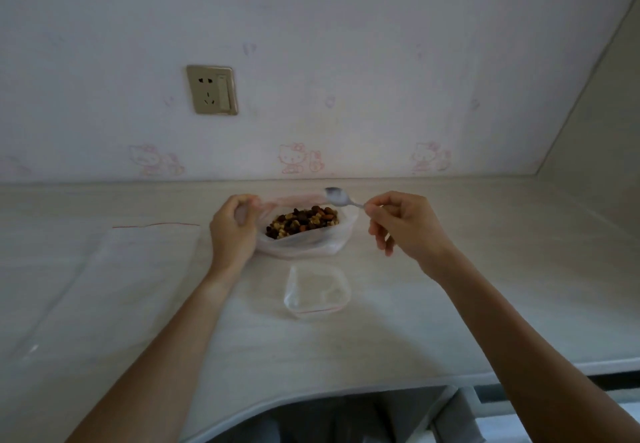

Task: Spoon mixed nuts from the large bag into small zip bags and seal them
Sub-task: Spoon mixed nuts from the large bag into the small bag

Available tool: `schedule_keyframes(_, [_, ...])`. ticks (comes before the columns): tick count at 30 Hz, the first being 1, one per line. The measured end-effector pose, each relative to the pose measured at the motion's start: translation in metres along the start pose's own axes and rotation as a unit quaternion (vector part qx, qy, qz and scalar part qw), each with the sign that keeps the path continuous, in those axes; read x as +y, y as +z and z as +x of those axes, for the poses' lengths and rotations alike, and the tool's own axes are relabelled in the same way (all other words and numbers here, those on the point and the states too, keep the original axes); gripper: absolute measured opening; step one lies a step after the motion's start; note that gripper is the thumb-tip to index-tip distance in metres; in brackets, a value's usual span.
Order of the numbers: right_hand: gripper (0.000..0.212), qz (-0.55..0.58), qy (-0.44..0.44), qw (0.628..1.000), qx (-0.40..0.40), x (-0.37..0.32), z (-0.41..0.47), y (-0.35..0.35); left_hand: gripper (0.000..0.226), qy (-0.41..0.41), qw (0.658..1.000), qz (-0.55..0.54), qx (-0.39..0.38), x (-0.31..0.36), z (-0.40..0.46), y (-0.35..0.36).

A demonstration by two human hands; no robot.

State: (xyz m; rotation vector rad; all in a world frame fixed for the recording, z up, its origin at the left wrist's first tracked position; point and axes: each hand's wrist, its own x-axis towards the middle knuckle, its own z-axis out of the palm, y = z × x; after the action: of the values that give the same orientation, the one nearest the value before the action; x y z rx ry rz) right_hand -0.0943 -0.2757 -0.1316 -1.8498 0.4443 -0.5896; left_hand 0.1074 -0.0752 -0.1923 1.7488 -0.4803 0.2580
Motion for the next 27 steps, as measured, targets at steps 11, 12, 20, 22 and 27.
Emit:
schedule_keyframes(11, [0.010, -0.116, -0.021, 0.987, -0.113, -0.028, 0.039, 0.015, 0.009, 0.089, 0.995, -0.002, 0.052, 0.003, -0.001, 0.004])
schedule_keyframes(12, [0.011, -0.103, -0.022, 0.986, -0.127, -0.031, 0.041, 0.018, 0.010, 0.090, 0.995, -0.004, 0.053, 0.003, -0.001, 0.004])
schedule_keyframes(20, [0.031, -0.115, -0.039, 0.984, -0.128, -0.037, 0.048, 0.041, 0.010, 0.093, 0.994, -0.009, 0.050, -0.003, 0.001, 0.005])
schedule_keyframes(22, [0.033, -0.114, -0.048, 0.987, -0.105, -0.040, 0.049, 0.037, 0.010, 0.093, 0.994, -0.009, 0.051, -0.002, 0.002, 0.005])
schedule_keyframes(27, [0.042, -0.105, -0.043, 0.991, -0.077, -0.041, 0.050, 0.027, 0.005, 0.093, 0.994, -0.012, 0.048, 0.001, 0.000, 0.006])
